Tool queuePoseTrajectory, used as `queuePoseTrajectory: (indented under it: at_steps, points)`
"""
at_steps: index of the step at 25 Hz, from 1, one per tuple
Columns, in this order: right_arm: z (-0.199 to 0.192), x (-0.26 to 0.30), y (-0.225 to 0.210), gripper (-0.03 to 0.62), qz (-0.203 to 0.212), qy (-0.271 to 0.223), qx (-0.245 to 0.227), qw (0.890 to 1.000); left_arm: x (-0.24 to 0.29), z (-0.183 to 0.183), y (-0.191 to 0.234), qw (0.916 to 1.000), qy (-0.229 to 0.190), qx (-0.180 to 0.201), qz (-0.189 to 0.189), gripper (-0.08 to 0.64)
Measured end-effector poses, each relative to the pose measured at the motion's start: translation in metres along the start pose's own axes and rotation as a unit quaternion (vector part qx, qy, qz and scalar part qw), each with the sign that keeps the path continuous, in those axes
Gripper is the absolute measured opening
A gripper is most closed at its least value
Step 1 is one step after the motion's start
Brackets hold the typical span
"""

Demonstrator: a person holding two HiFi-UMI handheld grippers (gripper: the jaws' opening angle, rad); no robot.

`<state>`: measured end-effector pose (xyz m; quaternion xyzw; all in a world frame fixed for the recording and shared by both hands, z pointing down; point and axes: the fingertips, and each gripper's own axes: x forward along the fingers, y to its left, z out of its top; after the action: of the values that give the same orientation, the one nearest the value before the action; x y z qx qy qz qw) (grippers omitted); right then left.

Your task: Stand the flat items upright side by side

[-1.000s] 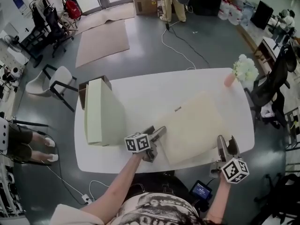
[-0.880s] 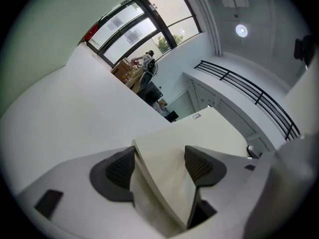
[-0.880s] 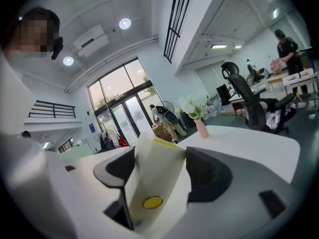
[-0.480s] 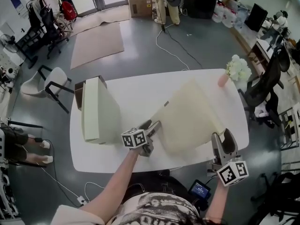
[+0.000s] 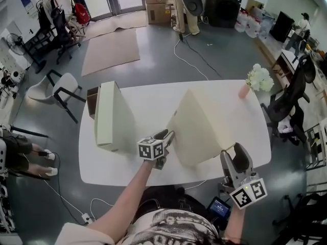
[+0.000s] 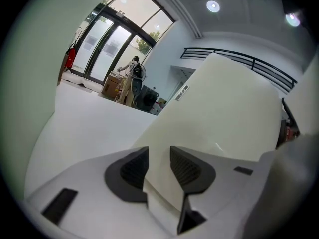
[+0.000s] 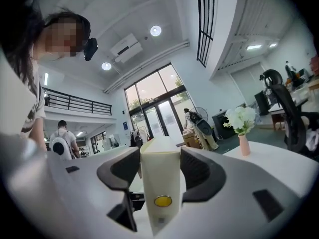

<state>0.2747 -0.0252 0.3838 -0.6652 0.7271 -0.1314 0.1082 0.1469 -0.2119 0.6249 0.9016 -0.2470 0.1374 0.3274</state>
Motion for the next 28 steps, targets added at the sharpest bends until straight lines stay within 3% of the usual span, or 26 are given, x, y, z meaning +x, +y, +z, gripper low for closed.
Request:
queuePoseTrajectory:
  at_steps: [12, 28]
  points:
    - [-0.013, 0.012, 0.053, 0.267, 0.091, 0.019, -0.014, 0.996, -0.031, -0.006, -0.023, 0.9998, -0.021, -0.001, -0.005, 0.167]
    - [-0.022, 0.009, 0.074, 0.27, 0.131, 0.027, -0.026, 0.991, -0.065, -0.015, -0.04, 0.9994, -0.034, 0.004, -0.005, 0.206]
